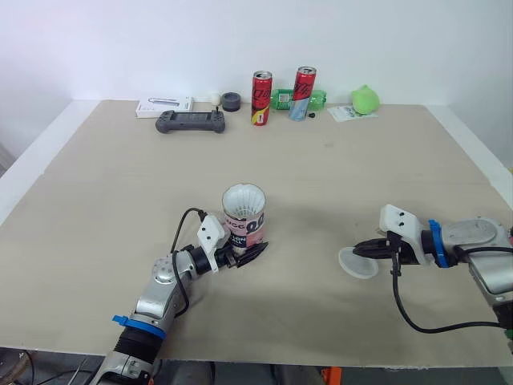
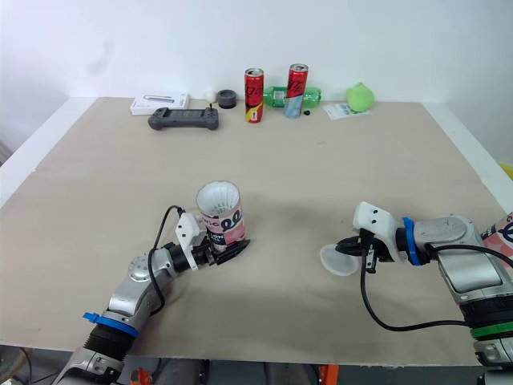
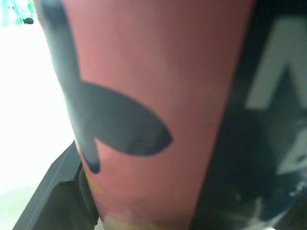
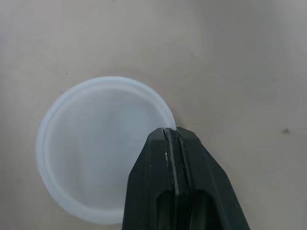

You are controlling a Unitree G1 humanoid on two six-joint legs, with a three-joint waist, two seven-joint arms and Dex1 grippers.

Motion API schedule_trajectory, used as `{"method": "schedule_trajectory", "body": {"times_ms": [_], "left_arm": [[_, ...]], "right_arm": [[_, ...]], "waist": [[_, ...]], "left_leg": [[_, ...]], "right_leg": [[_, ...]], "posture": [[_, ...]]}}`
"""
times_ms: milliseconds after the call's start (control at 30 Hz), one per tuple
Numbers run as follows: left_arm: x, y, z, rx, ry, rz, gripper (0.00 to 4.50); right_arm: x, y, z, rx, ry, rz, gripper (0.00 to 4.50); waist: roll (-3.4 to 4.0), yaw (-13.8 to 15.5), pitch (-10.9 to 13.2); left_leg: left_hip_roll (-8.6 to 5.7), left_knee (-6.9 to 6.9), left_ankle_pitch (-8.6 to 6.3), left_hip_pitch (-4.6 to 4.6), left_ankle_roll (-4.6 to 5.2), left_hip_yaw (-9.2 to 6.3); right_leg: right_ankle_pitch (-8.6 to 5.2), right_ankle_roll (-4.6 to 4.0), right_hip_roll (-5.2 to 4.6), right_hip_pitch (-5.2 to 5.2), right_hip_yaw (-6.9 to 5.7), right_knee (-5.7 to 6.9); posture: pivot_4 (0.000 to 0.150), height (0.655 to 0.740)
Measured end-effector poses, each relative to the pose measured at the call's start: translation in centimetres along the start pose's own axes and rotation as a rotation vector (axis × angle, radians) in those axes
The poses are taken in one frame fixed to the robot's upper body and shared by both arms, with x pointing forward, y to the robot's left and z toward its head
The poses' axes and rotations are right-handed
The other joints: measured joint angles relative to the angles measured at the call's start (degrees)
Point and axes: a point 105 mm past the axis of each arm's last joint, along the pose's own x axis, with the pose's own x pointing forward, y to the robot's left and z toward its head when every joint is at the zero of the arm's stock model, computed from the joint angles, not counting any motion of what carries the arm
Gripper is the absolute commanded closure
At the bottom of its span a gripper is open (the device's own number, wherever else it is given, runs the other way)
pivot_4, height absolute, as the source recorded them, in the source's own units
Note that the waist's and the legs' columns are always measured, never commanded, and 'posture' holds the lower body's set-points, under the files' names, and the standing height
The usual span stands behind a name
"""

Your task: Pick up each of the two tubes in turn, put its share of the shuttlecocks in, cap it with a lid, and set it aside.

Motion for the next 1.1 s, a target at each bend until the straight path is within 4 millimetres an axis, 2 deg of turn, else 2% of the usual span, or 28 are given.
{"method": "schedule_trajectory", "body": {"times_ms": [33,100,167,233,300,333,367,467,533,600,733,1100], "left_arm": [[-0.1,0.1,0.0,0.000,0.000,0.002,0.93],[-0.2,0.1,0.0,0.001,0.003,0.002,0.93],[-0.3,0.3,0.0,0.002,0.006,0.007,0.93],[-0.3,0.4,0.0,0.001,0.007,0.008,0.93],[-0.3,0.4,0.0,0.001,0.007,0.007,0.93],[-0.2,0.4,0.0,0.001,0.006,0.006,0.93],[-0.1,0.2,0.0,-0.001,0.008,-0.008,0.93],[0.1,0.3,0.2,0.004,0.003,-0.010,0.93],[0.2,0.2,0.1,0.002,0.005,-0.013,0.93],[0.2,0.2,0.1,0.001,0.004,-0.012,0.93],[0.1,0.3,0.1,0.002,0.002,0.000,0.93],[0.0,0.3,0.1,0.005,0.000,0.021,0.93]], "right_arm": [[-0.1,-0.2,0.5,0.001,-0.014,0.001,4.45],[-0.3,-1.1,3.0,-0.031,-0.076,-0.014,4.45],[-1.0,-2.0,7.7,-0.123,-0.182,-0.035,4.45],[-2.3,-2.2,13.4,-0.249,-0.305,-0.051,4.45],[-3.2,-1.8,17.6,-0.349,-0.397,-0.054,4.45],[-3.4,-1.7,18.2,-0.363,-0.412,-0.052,4.45],[-3.5,-1.0,21.1,-0.431,-0.470,-0.031,4.45],[-2.8,0.1,24.4,-0.520,-0.504,0.020,4.45],[-2.3,0.9,26.0,-0.580,-0.512,0.050,4.45],[-1.7,1.4,26.5,-0.605,-0.505,0.078,4.45],[0.2,2.0,26.5,-0.651,-0.455,0.115,4.45],[2.3,3.6,26.9,-0.746,-0.405,0.177,4.45]], "waist": [[0.01,-0.09,0.00],[0.09,-0.54,0.01],[0.19,-1.12,0.01],[0.20,-1.40,0.00],[0.11,-1.42,-0.01],[0.10,-1.41,0.00],[-0.06,-1.19,-0.04],[0.02,-1.45,-0.04],[0.02,-1.29,-0.04],[0.01,-1.22,-0.04],[0.01,-1.29,-0.04],[0.01,-1.44,-0.04]], "left_leg": [[0.00,0.00,0.00,0.00,0.00,0.05],[0.00,0.00,0.00,0.01,0.00,0.15],[0.00,0.00,0.01,0.05,0.01,0.17],[0.02,0.00,0.02,0.04,0.03,0.14],[0.03,-0.01,0.02,0.01,0.02,0.11],[0.03,-0.01,0.01,0.00,0.02,0.12],[0.03,-0.01,-0.03,-0.11,-0.06,0.13],[0.03,-0.06,-0.05,-0.19,-0.07,0.22],[0.06,-0.12,-0.05,-0.20,-0.07,0.12],[0.07,-0.14,-0.05,-0.22,-0.06,0.11],[0.08,-0.14,-0.05,-0.21,-0.06,0.12],[0.14,-0.14,-0.05,-0.18,-0.06,0.13]], "right_leg": [[0.00,0.01,0.00,-0.02,0.05,0.00],[0.06,0.10,-0.01,-0.08,0.13,0.00],[0.10,0.17,0.00,-0.08,0.16,0.01],[0.11,0.18,0.02,-0.09,0.13,0.01],[0.09,0.15,0.02,-0.08,0.10,0.00],[0.09,0.15,0.02,-0.10,0.11,0.00],[0.02,0.04,0.00,-0.11,0.12,-0.02],[0.02,0.03,-0.04,-0.25,0.16,-0.02],[0.03,0.04,0.02,-0.25,0.10,-0.01],[0.02,0.03,0.03,-0.25,0.09,-0.01],[-0.01,-0.03,0.03,-0.28,0.10,-0.01],[0.00,-0.03,0.08,-0.27,0.09,0.00]], "posture": [[0.150,0.7400],[0.150,0.7400],[0.150,0.7400],[0.150,0.7400],[0.150,0.7400],[0.150,0.7400],[0.150,0.7400],[0.150,0.7400],[0.150,0.7400],[0.150,0.7400],[0.150,0.7400],[0.150,0.7400]]}}
